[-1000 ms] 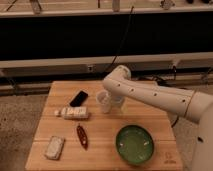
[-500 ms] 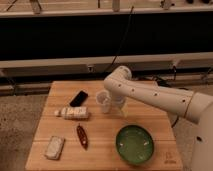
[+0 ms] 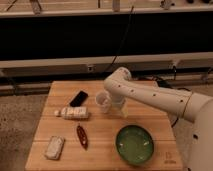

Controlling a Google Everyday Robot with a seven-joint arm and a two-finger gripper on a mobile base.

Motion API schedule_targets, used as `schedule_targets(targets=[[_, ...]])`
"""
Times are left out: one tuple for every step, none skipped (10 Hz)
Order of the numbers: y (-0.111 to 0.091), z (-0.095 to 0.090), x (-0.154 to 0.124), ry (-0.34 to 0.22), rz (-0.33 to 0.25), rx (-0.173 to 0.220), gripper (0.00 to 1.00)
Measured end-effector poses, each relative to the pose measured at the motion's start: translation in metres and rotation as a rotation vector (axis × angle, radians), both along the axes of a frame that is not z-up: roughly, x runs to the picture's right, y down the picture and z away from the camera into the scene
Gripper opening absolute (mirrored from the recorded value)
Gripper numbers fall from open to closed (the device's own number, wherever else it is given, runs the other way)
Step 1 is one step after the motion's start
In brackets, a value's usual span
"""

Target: Place the ceramic cup in the ceramic bowl

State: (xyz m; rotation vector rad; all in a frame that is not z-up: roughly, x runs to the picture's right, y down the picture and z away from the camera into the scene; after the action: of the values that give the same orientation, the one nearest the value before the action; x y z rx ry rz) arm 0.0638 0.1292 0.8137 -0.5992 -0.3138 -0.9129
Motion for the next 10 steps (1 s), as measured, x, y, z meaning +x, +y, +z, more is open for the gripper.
schedule_targets(targets=[[0.001, 0.001, 0.0, -0.002, -0.001, -0.003, 0.8], [0.003, 0.002, 0.0, -0.005, -0.003, -0.007, 0.8], [0.005, 0.004, 0.0, -0.009, -0.007, -0.01, 0.8], [0.005, 0.005, 0.0, -0.013, -0.012, -0.012, 0.8], [0.005, 0.005, 0.0, -0.017, -0.013, -0.016, 0.8], [0.006, 0.006, 0.0, -0.019, -0.015, -0.021, 0.8], [0.008, 0.008, 0.0, -0.022, -0.017, -0.026, 0.78], [0.01, 0.01, 0.0, -0.024, -0.019, -0.03, 0.73], [0.013, 0.012, 0.0, -0.026, -0.022, -0.035, 0.64], [0.013, 0.013, 0.0, -0.028, -0.024, -0.037, 0.61]])
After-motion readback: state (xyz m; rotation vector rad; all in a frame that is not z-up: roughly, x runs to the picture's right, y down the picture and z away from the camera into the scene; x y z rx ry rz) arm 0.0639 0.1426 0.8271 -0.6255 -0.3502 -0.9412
